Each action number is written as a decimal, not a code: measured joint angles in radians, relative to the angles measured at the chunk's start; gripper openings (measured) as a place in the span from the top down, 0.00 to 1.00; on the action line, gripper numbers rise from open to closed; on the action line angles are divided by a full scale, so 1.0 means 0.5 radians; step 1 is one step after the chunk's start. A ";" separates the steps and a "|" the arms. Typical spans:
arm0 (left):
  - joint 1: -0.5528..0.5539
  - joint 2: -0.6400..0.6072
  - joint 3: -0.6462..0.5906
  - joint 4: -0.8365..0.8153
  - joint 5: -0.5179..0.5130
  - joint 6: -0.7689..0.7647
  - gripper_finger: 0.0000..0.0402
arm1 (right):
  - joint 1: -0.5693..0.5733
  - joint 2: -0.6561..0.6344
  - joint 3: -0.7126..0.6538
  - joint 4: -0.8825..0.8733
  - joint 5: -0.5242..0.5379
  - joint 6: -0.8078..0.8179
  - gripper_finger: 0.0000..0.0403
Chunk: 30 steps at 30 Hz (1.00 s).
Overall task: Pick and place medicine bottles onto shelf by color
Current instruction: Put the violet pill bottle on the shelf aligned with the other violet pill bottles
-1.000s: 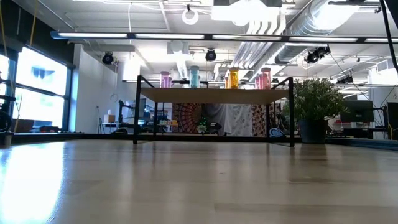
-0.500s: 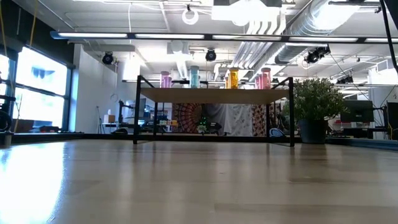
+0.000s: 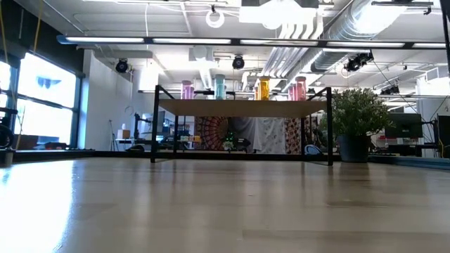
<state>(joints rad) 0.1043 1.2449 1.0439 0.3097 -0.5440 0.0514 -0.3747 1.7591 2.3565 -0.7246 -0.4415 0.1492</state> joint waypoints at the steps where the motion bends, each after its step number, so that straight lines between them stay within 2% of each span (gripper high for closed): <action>1: -0.017 -0.001 -0.015 0.015 -0.060 -0.027 0.78 | -0.041 -0.019 0.000 -0.001 0.001 -0.006 0.50; 4: -0.065 -0.002 -0.169 0.156 -0.236 -0.087 0.78 | -0.176 -0.091 0.000 -0.001 0.006 -0.077 0.50; 10: -0.199 0.025 -0.555 0.624 -0.732 -0.093 0.78 | -0.419 -0.225 0.001 0.061 0.007 -0.263 0.50; 13: -0.242 0.071 -0.671 0.696 -0.879 -0.049 0.78 | -0.523 -0.267 0.001 0.089 0.006 -0.262 0.50; 22: -0.256 0.429 -0.722 0.808 -1.355 -0.318 0.78 | -0.661 -0.300 0.001 0.050 0.004 -0.263 0.50; 26: -0.288 0.621 -0.722 0.905 -1.511 -0.491 0.78 | -0.665 -0.299 0.000 -0.017 0.003 -0.337 0.50; 30: -0.307 0.742 -0.722 1.012 -1.650 -0.516 0.78 | -0.665 -0.298 0.000 -0.062 0.003 -0.389 0.50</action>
<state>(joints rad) -0.0490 1.6157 0.6830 0.8158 -1.3691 -0.2066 -0.7070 1.6100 2.3566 -0.7554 -0.4400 -0.0451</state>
